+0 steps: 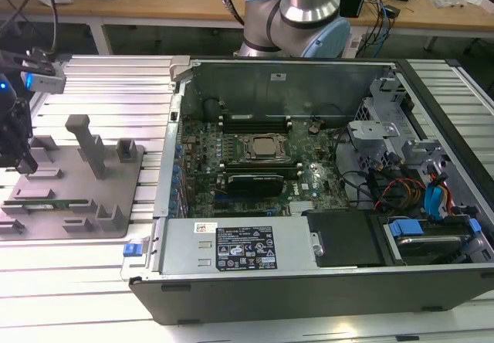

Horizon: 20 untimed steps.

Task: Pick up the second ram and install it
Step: 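Pick up the second ram and move it above second insertion slot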

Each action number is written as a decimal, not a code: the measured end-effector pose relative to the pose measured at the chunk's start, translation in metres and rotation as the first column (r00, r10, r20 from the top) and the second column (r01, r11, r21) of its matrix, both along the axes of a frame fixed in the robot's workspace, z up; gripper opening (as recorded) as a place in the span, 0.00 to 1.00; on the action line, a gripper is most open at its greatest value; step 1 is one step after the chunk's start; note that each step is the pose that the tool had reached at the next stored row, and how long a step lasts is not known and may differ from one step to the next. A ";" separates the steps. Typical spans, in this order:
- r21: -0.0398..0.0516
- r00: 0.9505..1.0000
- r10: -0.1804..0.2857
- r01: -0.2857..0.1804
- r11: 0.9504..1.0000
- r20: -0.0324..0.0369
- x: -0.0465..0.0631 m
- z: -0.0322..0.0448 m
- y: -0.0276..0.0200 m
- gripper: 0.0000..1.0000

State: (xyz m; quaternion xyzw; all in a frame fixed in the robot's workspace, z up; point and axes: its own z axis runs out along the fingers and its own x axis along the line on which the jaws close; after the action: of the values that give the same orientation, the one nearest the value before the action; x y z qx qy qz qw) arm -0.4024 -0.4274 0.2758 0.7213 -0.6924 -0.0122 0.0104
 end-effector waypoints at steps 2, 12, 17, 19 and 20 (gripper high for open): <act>0.000 1.000 0.000 0.000 1.000 0.000 0.000 -0.0050 -0.0014 0.08; 0.002 1.000 0.000 0.000 1.000 0.000 -0.001 -0.0262 -0.0115 0.08; 0.002 1.000 0.000 0.000 1.000 0.000 -0.001 -0.0360 -0.0120 0.08; 0.002 1.000 0.000 0.000 1.000 0.000 -0.001 -0.0379 -0.0120 0.08; 0.002 1.000 0.000 0.000 1.000 0.000 -0.002 -0.0385 -0.0120 0.08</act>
State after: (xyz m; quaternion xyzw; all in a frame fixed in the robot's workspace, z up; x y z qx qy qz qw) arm -0.4043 -0.4393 0.2373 0.7214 -0.6924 -0.0130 0.0097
